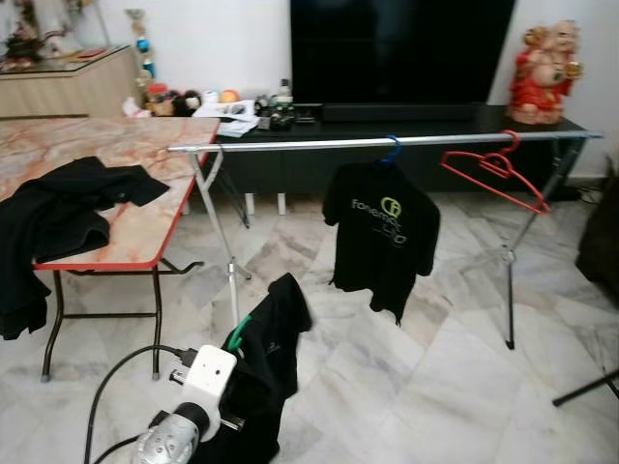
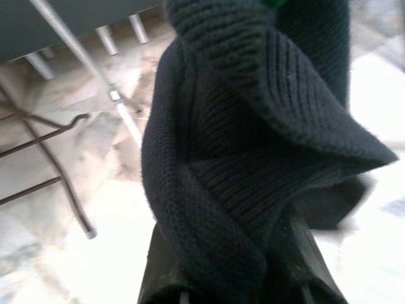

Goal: Hang hanger

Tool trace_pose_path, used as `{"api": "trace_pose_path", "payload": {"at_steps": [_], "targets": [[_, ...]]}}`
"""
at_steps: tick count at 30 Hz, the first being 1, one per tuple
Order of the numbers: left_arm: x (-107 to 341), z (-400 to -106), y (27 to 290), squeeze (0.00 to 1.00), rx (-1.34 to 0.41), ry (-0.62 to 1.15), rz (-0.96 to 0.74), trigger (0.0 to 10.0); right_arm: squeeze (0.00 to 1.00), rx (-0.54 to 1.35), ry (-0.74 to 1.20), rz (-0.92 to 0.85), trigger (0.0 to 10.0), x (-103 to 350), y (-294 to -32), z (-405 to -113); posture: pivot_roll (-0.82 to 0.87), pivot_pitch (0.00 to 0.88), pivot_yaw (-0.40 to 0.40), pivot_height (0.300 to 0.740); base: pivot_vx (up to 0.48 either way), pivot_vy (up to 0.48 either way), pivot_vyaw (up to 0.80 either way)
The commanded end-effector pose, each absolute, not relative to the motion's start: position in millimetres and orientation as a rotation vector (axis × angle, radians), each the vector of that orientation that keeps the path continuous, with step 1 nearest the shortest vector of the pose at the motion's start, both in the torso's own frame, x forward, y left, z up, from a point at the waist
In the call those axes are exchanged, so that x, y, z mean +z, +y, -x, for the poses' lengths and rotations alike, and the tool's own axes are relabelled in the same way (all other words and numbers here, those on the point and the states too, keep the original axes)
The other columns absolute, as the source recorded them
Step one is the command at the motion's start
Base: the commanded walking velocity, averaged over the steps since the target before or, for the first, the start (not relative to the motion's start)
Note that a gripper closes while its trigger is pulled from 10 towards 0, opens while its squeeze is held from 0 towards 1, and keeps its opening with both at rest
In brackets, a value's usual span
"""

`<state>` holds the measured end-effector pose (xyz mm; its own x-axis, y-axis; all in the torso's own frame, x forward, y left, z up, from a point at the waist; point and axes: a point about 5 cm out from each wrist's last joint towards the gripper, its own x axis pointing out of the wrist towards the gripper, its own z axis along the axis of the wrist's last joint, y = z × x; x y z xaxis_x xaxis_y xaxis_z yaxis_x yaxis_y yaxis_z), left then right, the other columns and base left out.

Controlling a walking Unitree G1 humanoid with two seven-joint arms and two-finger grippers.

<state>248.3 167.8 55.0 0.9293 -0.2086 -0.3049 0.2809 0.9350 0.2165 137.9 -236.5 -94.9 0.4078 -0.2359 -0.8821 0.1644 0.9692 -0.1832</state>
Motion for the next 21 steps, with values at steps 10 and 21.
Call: {"api": "trace_pose_path", "payload": {"at_steps": [10, 21], "targets": [[60.1, -250.5, 173.9, 0.00, -0.243, 0.276, -0.282, 10.0, 0.00, -0.218, 1.098, 0.063, 10.0, -94.7, -225.3, -145.3, 0.19, 0.000, 0.013, 0.740, 0.329, 0.000, 0.00], [62.6, -255.1, 167.0, 0.00, -0.259, 0.267, -0.276, 10.0, 0.00, -0.204, 1.091, 0.073, 10.0, -94.1, -225.5, -146.6, 0.19, 0.000, 0.004, 0.740, 0.327, 0.000, 0.00]]}}
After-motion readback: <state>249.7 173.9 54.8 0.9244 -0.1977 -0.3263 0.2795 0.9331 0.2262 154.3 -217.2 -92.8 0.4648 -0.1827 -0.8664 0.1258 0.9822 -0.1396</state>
